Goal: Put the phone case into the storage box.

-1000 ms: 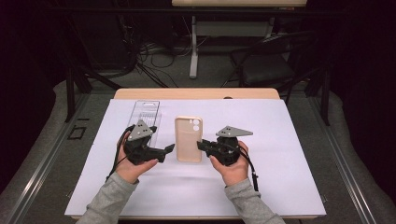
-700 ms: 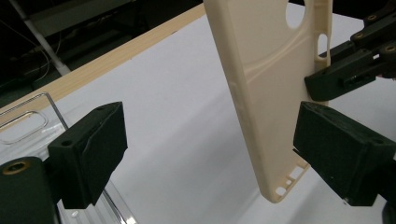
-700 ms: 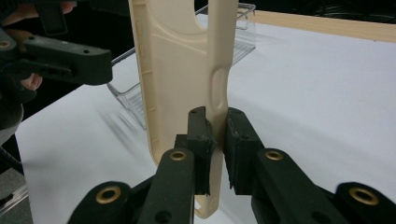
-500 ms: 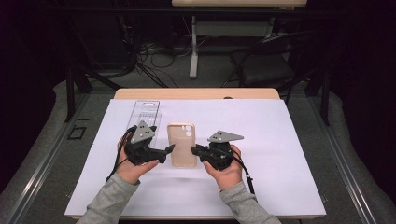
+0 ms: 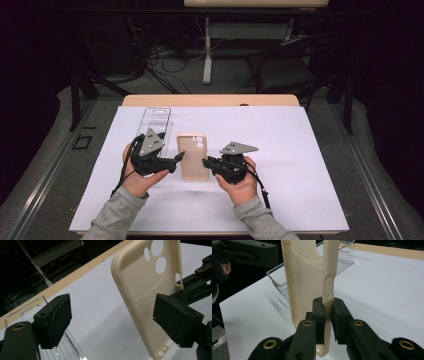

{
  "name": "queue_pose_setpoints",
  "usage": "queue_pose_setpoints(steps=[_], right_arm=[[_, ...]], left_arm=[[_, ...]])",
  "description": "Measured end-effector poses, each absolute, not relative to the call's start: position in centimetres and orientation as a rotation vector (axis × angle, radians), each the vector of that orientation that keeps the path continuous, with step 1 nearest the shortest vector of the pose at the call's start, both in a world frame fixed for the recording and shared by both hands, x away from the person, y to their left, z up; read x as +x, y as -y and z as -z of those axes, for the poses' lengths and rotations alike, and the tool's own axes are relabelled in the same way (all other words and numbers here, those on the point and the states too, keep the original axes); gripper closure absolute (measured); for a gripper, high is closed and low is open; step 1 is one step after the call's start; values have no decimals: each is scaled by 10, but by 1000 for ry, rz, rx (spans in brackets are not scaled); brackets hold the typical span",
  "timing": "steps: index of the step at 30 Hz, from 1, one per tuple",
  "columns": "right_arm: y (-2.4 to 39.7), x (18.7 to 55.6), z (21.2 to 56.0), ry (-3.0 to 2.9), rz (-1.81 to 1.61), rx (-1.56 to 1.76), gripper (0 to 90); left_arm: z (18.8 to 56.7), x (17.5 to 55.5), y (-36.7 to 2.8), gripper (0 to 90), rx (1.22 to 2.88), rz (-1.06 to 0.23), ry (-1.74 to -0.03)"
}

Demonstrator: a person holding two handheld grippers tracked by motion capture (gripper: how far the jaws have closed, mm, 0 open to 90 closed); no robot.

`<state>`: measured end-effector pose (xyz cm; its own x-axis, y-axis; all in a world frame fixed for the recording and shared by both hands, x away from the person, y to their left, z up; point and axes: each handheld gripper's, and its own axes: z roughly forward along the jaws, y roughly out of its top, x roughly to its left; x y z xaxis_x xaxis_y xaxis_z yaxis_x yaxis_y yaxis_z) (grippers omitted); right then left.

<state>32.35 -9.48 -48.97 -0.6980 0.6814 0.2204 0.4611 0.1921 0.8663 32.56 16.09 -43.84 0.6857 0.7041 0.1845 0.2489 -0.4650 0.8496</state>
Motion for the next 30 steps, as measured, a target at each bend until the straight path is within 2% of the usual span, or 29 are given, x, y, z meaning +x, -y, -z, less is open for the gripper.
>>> queue_pose_setpoints(steps=[13, 30], right_arm=[[89, 323, 494, -2276, -1504, 1093, 818], [89, 322, 494, -2280, -1505, 1103, 819]], left_arm=[[433, 320, -158, 218, 2039, -775, -709], [424, 325, -150, 418, 2102, -826, -619]])
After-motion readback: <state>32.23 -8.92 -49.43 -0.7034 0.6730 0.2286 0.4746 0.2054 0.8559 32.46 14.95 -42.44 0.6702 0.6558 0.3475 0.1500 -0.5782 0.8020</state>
